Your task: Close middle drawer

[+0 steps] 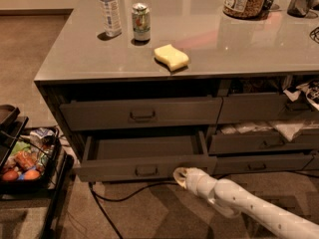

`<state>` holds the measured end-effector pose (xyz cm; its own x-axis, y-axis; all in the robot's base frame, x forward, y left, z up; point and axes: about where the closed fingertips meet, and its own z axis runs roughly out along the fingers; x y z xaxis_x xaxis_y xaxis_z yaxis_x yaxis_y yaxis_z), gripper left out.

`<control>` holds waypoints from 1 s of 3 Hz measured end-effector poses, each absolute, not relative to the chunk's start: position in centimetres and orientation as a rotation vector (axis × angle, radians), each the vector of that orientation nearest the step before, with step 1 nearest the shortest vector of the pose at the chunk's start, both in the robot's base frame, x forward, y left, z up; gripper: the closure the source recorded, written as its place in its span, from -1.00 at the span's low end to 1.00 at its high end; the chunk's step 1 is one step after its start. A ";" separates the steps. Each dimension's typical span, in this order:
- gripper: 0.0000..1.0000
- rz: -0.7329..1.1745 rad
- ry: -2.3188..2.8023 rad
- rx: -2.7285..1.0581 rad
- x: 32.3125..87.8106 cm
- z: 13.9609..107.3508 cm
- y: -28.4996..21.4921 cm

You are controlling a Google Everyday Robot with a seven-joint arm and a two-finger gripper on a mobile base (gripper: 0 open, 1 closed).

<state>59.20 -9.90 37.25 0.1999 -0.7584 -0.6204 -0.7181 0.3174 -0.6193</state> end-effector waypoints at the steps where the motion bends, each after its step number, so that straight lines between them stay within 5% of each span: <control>1: 1.00 -0.053 1.500 -1.405 61.5 37.0 -9.1; 3: 1.00 -0.026 1.448 -1.369 65.2 36.8 -6.7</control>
Offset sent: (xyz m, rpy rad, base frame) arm 0.0781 0.0352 -0.0099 0.0928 -0.0716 0.0136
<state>65.17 -6.73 36.76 0.2556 -0.7156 -0.6501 -0.6915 0.3346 -0.6402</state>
